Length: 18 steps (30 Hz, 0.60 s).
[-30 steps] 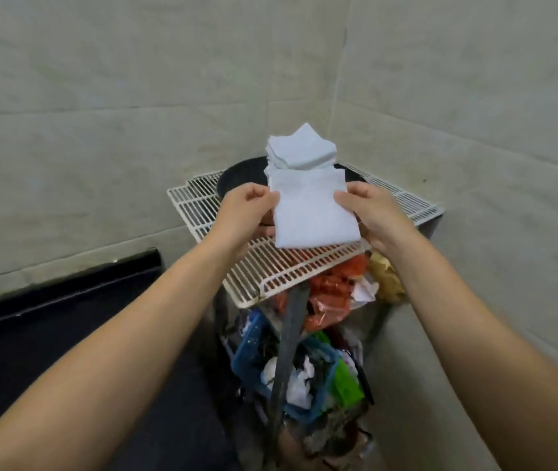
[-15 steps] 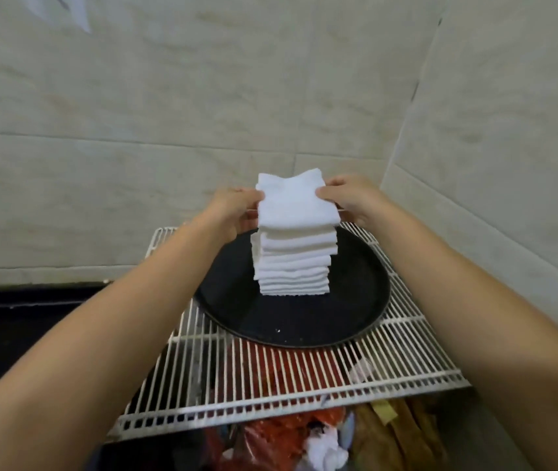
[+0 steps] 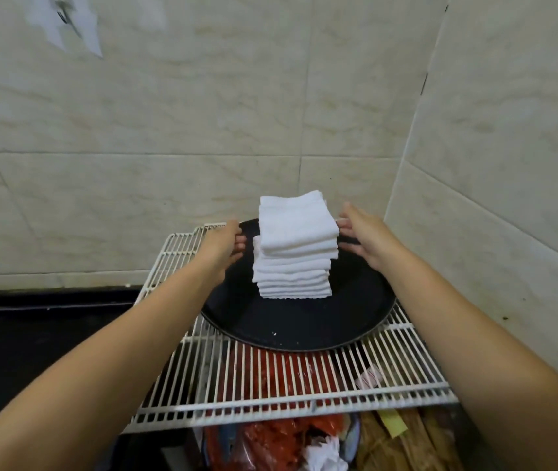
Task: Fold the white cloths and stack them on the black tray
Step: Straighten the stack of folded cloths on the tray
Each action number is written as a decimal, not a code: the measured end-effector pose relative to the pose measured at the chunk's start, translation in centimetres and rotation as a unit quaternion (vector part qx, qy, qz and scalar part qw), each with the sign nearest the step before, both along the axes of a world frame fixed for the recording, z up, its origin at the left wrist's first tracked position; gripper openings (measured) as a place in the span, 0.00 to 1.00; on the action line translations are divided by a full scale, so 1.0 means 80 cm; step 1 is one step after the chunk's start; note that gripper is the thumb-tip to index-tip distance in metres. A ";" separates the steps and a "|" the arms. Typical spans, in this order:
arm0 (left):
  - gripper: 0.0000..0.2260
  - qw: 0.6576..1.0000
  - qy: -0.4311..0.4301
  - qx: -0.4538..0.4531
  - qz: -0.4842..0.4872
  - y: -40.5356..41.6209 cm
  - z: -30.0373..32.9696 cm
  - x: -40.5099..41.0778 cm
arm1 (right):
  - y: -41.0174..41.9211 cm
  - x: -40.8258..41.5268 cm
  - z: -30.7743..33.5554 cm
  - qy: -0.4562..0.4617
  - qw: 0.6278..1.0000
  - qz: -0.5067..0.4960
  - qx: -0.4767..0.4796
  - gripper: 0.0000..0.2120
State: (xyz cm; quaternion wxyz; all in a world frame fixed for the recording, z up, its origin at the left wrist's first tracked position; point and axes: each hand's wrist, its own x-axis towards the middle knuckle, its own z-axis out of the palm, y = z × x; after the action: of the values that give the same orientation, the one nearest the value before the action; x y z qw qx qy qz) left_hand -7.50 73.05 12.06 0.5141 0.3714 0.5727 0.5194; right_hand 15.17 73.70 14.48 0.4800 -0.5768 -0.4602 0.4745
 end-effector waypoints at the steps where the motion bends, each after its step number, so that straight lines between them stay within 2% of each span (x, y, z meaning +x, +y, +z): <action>1: 0.22 1.000 -0.025 -0.015 -0.009 -0.005 -0.009 0.003 | -0.002 -0.002 -0.011 0.030 0.999 0.010 -0.022 0.21; 3: 0.29 0.992 -0.098 -0.046 -0.062 -0.015 -0.020 0.015 | -0.008 -0.013 -0.027 0.071 0.995 0.039 -0.056 0.22; 6: 0.30 0.976 -0.167 -0.067 -0.124 -0.024 -0.020 0.033 | -0.018 -0.030 -0.033 0.112 0.989 0.076 -0.058 0.23; 11: 0.31 0.981 -0.128 -0.046 -0.141 -0.024 -0.017 0.046 | -0.025 -0.038 -0.028 0.119 0.984 0.115 -0.065 0.29; 15: 0.33 0.980 -0.106 -0.063 -0.158 -0.026 -0.010 0.054 | -0.024 -0.038 -0.026 0.092 0.986 0.123 -0.070 0.27; 18: 0.35 0.975 -0.103 -0.065 -0.188 -0.027 -0.008 0.049 | -0.024 -0.031 -0.028 0.107 0.985 0.114 -0.066 0.26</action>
State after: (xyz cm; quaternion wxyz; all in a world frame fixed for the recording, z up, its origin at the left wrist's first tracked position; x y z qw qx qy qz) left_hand -3.59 70.89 11.39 0.6817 0.3830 0.4689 0.4108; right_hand 12.68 71.79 12.26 0.4297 -0.4970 -0.4368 0.6145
